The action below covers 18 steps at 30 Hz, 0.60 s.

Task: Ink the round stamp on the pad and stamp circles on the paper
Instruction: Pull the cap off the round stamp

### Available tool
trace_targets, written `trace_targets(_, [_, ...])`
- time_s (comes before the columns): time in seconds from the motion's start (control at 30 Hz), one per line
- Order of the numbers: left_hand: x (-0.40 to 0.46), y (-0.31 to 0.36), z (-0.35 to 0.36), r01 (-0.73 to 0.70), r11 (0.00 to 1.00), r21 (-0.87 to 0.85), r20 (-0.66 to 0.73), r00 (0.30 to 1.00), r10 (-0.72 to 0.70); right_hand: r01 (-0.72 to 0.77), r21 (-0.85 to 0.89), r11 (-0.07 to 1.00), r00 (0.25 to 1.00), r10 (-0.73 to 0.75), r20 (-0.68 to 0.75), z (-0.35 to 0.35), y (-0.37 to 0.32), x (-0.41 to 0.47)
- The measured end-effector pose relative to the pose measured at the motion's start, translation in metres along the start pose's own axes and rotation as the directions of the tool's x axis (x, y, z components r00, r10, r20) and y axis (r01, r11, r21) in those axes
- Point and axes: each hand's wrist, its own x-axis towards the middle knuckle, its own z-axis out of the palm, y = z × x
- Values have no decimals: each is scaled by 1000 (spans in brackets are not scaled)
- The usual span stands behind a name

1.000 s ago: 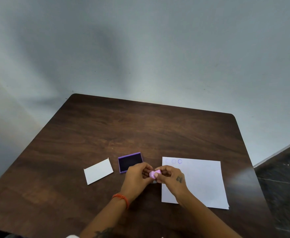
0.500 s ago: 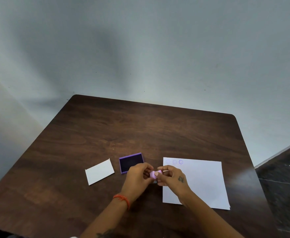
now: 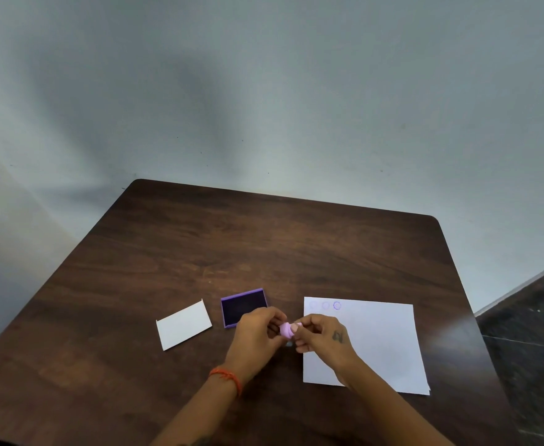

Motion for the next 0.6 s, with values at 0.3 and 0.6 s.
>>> trace_targets(0.3, [-5,-18,6,115,988,-100,27,993,-113,-114,281,953,993,108,37,-9,0,-3])
trace_targets(0.6, [-8,-37,19,134,991,18,66,989,-135,-368,741,561,930,230,287,-20,1,-11])
